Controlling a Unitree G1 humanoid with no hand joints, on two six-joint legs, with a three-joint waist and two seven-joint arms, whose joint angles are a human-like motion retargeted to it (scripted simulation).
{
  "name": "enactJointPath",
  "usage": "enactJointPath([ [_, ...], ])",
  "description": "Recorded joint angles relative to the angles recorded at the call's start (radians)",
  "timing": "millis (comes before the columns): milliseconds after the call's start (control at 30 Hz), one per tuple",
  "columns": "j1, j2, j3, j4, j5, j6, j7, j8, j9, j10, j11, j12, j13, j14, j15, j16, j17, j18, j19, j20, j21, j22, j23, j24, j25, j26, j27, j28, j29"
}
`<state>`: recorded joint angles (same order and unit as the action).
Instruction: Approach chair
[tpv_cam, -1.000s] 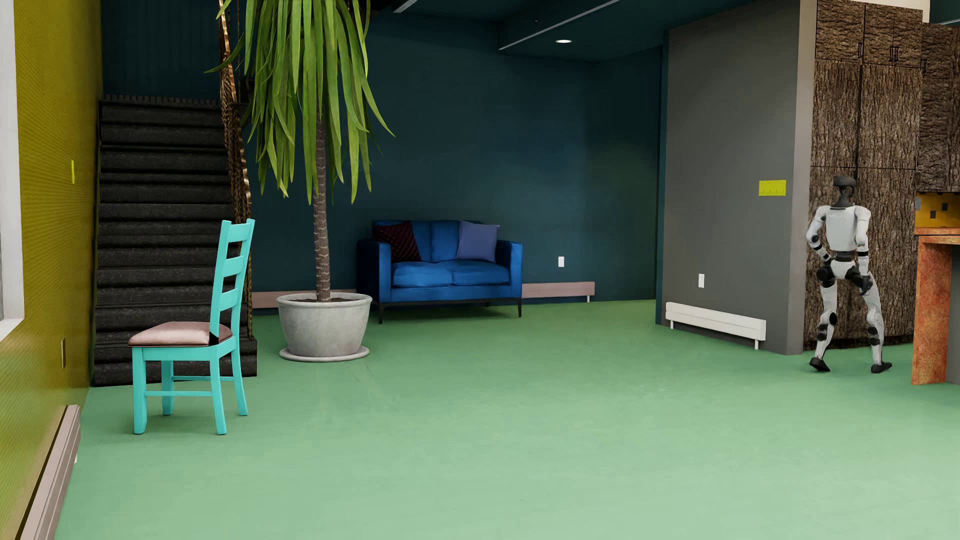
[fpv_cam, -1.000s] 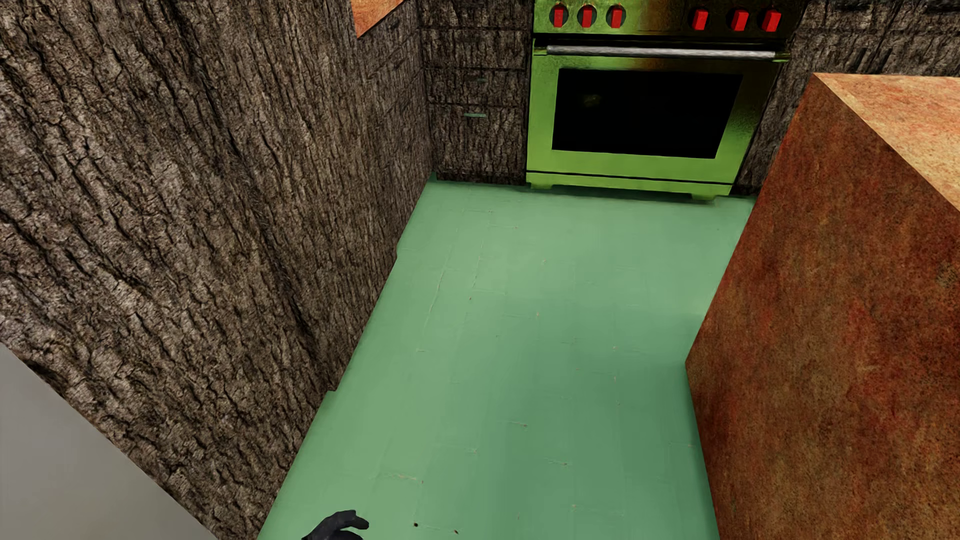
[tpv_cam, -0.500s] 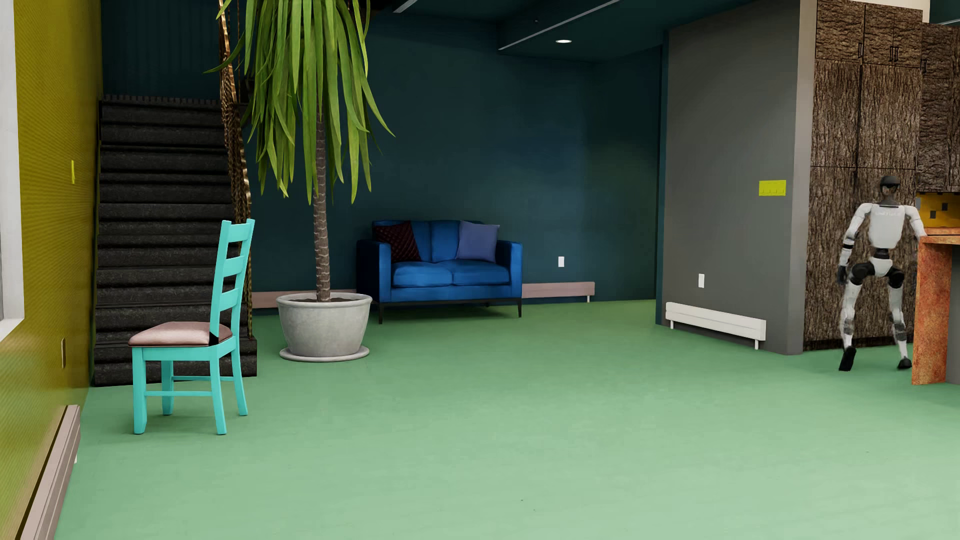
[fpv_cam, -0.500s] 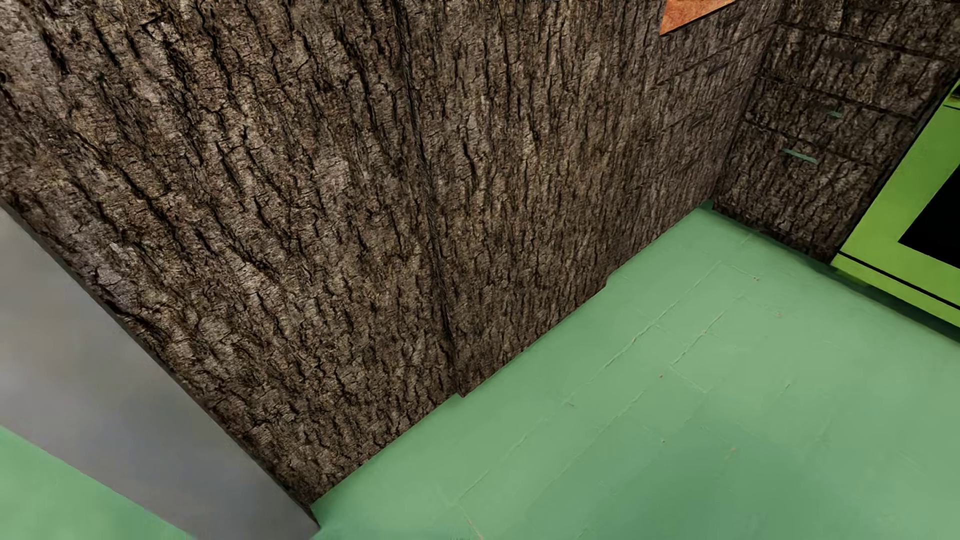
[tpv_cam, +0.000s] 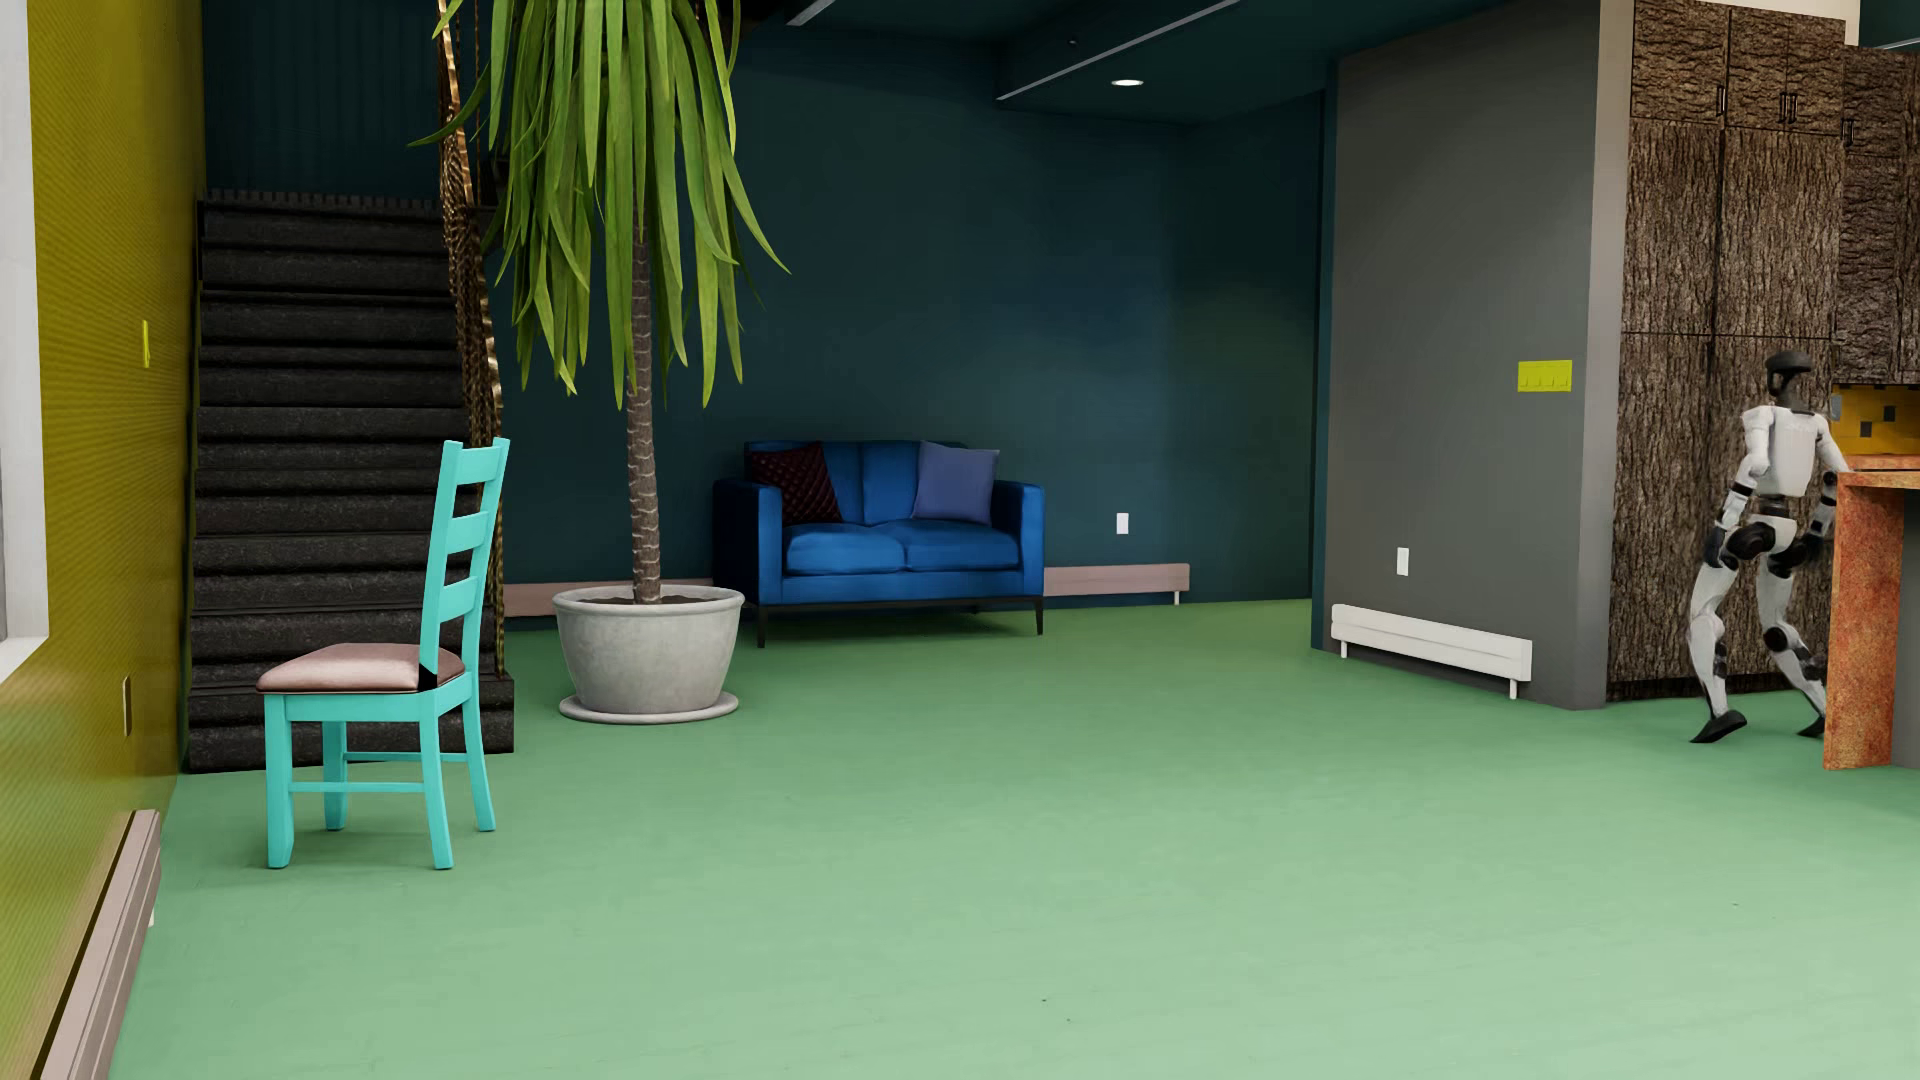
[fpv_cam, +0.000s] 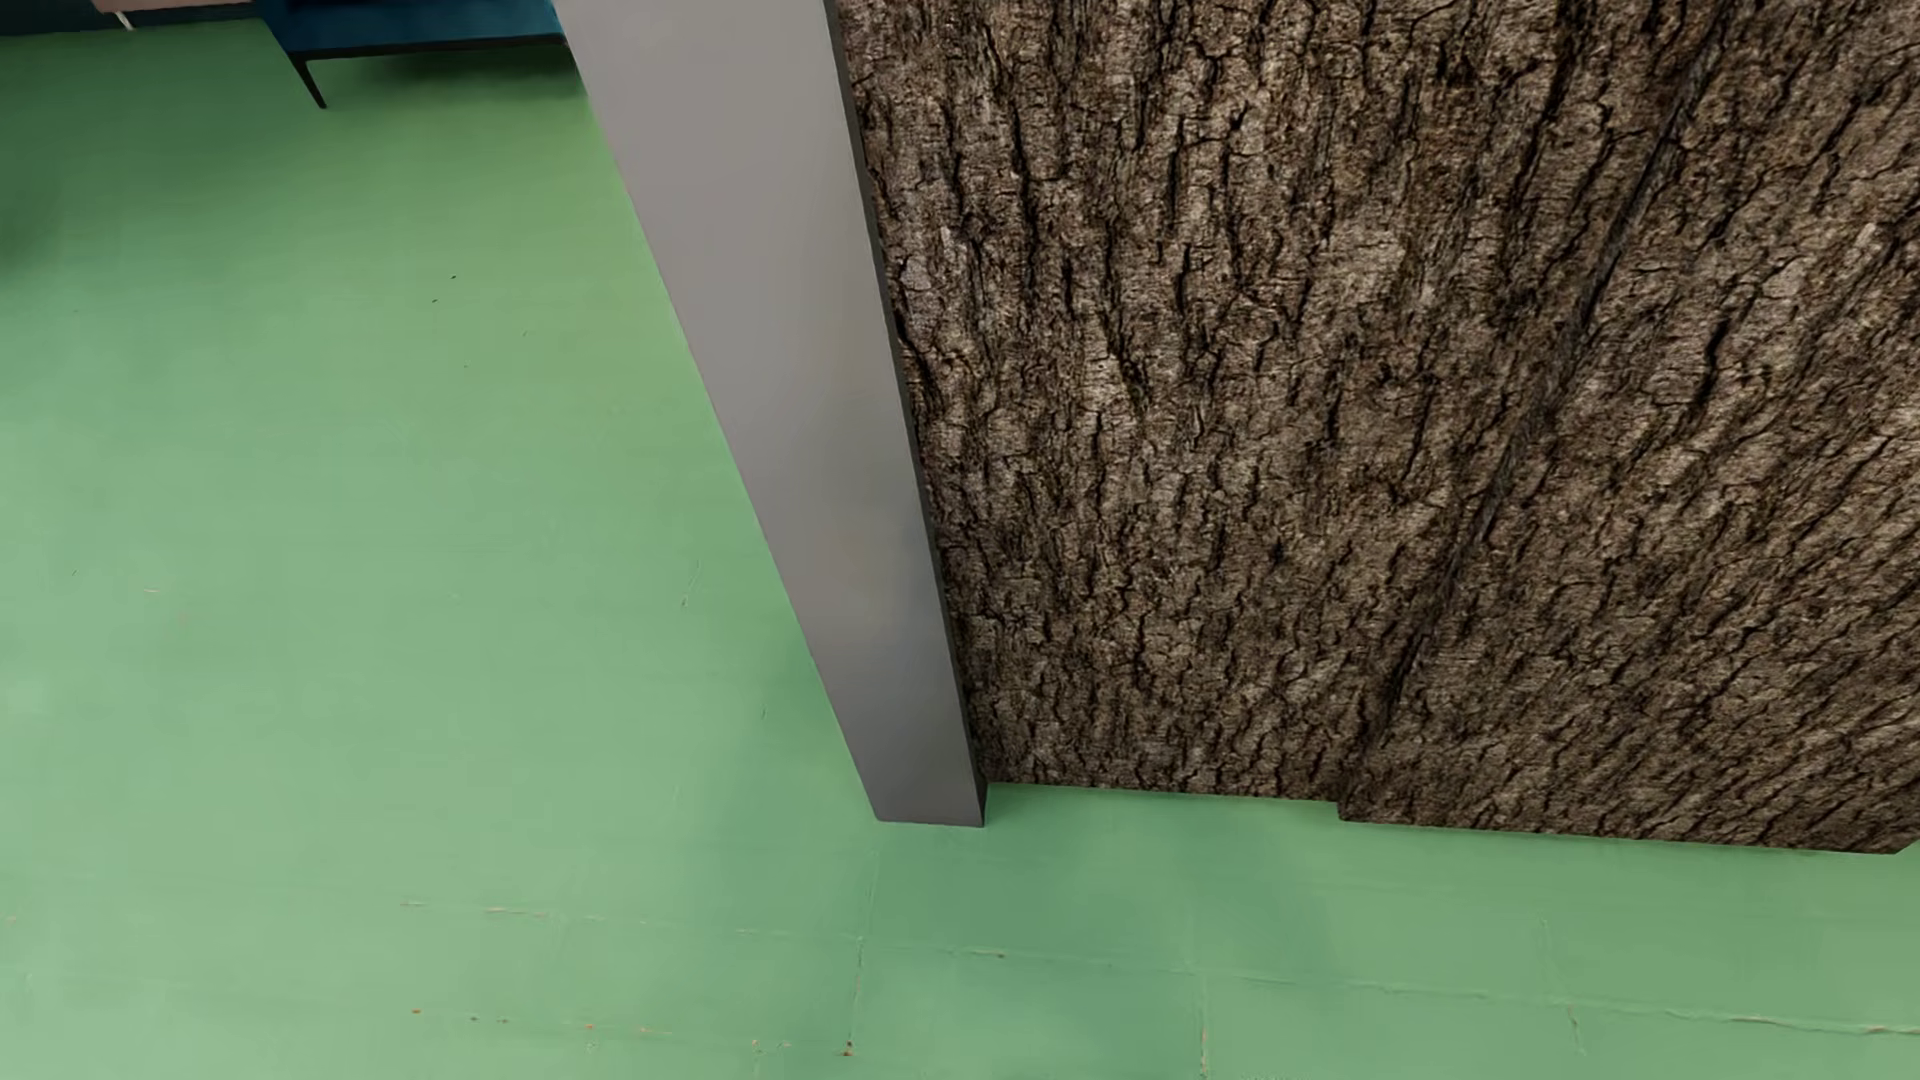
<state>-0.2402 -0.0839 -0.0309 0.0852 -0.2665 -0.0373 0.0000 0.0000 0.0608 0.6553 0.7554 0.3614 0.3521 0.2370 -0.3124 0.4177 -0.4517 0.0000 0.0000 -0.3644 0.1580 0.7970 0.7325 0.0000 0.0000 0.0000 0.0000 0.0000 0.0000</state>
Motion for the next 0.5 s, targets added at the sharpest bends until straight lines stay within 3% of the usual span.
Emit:
enactJointPath([
  [100, -0.048, 0.003, 0.050, -0.020, 0.001, 0.000, 0.000, 0.000, 0.025, -0.011, -0.030, 0.012, -0.046, -0.006, -0.015, -0.015, 0.004, 0.000, 0.000, -0.017, 0.056, 0.017, -0.027, 0.000, 0.000, 0.000, 0.000, 0.000, 0.000],
  [200, -0.098, -0.011, 0.049, -0.018, -0.010, 0.012, 0.000, 0.000, 0.039, -0.020, -0.016, 0.050, -0.088, -0.093, -0.024, -0.035, -0.011, 0.000, 0.000, -0.077, 0.084, 0.033, -0.130, 0.000, 0.000, 0.000, 0.000, 0.000, 0.000],
  [300, -0.144, -0.005, 0.058, 0.006, -0.029, 0.001, 0.000, 0.000, 0.042, 0.000, 0.002, 0.069, -0.091, -0.186, -0.042, -0.053, -0.006, 0.000, 0.000, -0.145, 0.111, 0.056, -0.231, 0.000, 0.000, 0.000, 0.000, 0.000, 0.000],
  [333, -0.165, 0.027, 0.064, 0.021, -0.029, -0.005, 0.000, 0.000, 0.042, 0.027, -0.010, 0.076, -0.079, -0.167, -0.037, -0.059, 0.003, 0.000, 0.000, -0.151, 0.111, 0.061, -0.251, 0.000, 0.000, 0.000, 0.000, 0.000, 0.000],
  [400, -0.221, 0.116, 0.086, 0.046, -0.008, -0.008, 0.000, 0.000, 0.038, 0.096, -0.068, 0.091, -0.054, -0.010, -0.008, -0.077, 0.017, 0.000, 0.000, -0.130, 0.104, 0.066, -0.270, 0.000, 0.000, 0.000, 0.000, 0.000, 0.000],
  [433, -0.235, 0.156, 0.117, 0.058, -0.004, -0.017, 0.000, 0.000, 0.032, 0.142, -0.087, 0.098, -0.041, 0.028, 0.007, -0.076, 0.024, 0.000, 0.000, -0.166, 0.112, 0.053, -0.263, 0.000, 0.000, 0.000, 0.000, 0.000, 0.000],
  [500, -0.258, 0.224, 0.169, 0.045, 0.003, -0.014, 0.000, 0.000, 0.020, 0.178, -0.099, 0.111, -0.010, 0.082, 0.039, -0.081, 0.028, 0.000, 0.000, -0.130, 0.113, 0.065, -0.230, 0.000, 0.000, 0.000, 0.000, 0.000, 0.000],
])
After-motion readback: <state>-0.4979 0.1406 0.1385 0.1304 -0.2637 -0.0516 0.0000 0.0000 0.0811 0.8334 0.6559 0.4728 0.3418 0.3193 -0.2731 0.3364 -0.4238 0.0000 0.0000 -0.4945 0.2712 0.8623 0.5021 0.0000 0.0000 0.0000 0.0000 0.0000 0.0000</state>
